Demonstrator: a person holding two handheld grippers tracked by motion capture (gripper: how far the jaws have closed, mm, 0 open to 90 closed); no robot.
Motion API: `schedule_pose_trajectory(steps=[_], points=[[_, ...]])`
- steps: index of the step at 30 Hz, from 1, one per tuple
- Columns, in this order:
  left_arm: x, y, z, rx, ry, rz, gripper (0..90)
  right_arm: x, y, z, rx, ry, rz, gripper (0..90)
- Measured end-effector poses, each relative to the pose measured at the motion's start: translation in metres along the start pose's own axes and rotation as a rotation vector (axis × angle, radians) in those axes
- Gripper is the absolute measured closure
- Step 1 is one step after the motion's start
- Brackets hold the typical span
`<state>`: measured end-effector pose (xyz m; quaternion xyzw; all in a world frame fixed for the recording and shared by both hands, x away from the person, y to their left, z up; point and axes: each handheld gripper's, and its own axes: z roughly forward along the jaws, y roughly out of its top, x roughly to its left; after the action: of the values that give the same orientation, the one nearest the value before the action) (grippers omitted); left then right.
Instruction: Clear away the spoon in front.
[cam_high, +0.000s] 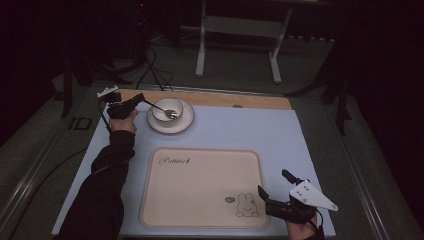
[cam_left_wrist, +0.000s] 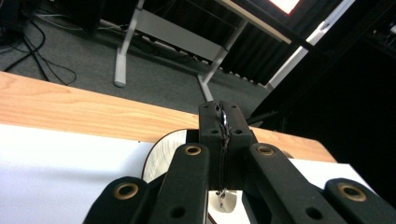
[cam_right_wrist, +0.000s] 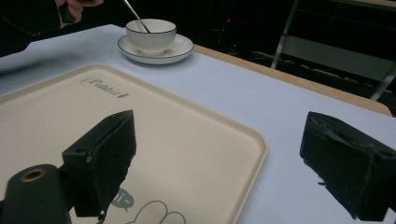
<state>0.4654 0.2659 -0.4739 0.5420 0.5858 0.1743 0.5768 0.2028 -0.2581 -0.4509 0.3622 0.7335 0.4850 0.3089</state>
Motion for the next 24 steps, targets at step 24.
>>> schedule_pose_trajectory(steps=[24], points=[[-0.025,0.043,-0.038,0.025,-0.025,0.061,90.0,0.001,0.001,-0.001,-0.006,0.003,-0.005,10.7]])
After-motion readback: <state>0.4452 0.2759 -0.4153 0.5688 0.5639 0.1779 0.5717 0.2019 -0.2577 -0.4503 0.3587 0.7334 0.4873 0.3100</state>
